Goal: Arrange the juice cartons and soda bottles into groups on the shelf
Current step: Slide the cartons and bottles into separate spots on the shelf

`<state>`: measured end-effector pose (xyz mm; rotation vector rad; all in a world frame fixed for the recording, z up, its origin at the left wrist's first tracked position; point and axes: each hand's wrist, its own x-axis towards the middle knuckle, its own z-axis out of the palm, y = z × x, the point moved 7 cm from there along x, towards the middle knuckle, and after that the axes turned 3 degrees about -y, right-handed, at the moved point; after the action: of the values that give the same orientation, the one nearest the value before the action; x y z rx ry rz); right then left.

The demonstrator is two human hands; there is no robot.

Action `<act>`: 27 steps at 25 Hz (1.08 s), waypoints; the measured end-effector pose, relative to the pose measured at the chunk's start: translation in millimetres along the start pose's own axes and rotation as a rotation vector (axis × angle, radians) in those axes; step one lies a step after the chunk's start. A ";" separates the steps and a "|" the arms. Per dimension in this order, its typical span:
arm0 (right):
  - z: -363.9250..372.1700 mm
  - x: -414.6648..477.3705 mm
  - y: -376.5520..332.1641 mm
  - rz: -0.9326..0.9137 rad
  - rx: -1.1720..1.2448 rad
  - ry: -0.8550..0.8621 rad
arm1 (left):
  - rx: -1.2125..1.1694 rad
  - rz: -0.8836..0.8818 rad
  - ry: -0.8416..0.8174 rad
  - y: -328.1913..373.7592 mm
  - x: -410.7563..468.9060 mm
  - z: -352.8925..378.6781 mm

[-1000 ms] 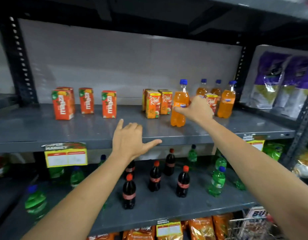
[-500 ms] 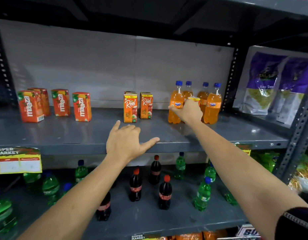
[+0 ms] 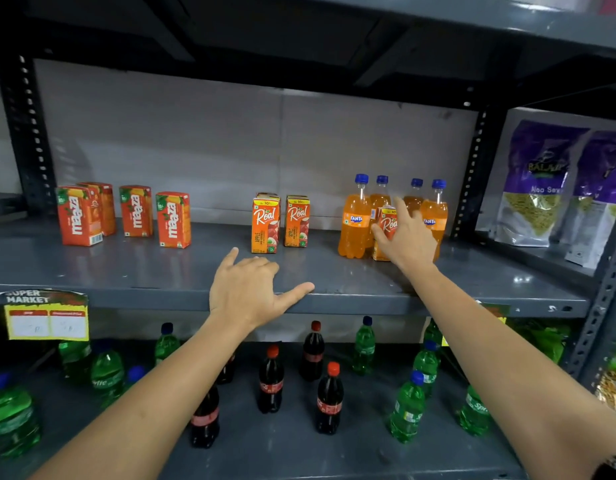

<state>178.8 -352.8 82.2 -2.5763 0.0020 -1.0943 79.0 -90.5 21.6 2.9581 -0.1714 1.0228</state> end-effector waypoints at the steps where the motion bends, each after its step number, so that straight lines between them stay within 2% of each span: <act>1: 5.2 -1.1 3.1 0.012 0.006 -0.040 | -0.003 -0.004 -0.001 -0.3 -0.2 -0.4; 3: 4.3 -3.5 6.2 0.030 0.041 -0.060 | -0.006 -0.002 -0.010 -0.5 -0.7 -1.3; 6: -12.0 -12.9 2.5 0.012 -0.007 0.011 | 0.002 0.025 -0.011 -1.0 -3.4 -4.1; 11: -28.2 -36.1 -35.8 -0.059 0.032 0.016 | 0.036 -0.006 0.008 -37.0 -19.6 -6.9; 15: -12.5 -40.7 -86.0 -0.142 0.105 -0.057 | 0.092 -0.037 -0.030 -72.3 -27.1 -7.5; 20: 23.3 -27.8 -136.5 -0.136 0.087 -0.130 | 0.108 -0.031 -0.036 -91.7 -27.0 -6.8; 27: 55.3 -7.3 -156.1 -0.096 0.037 -0.187 | 0.073 -0.018 -0.032 -93.2 -27.0 -5.6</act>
<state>192.0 -187.8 89.8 -2.6593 -0.1871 -0.8717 64.3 5.1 12.1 3.0370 -0.1100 1.0013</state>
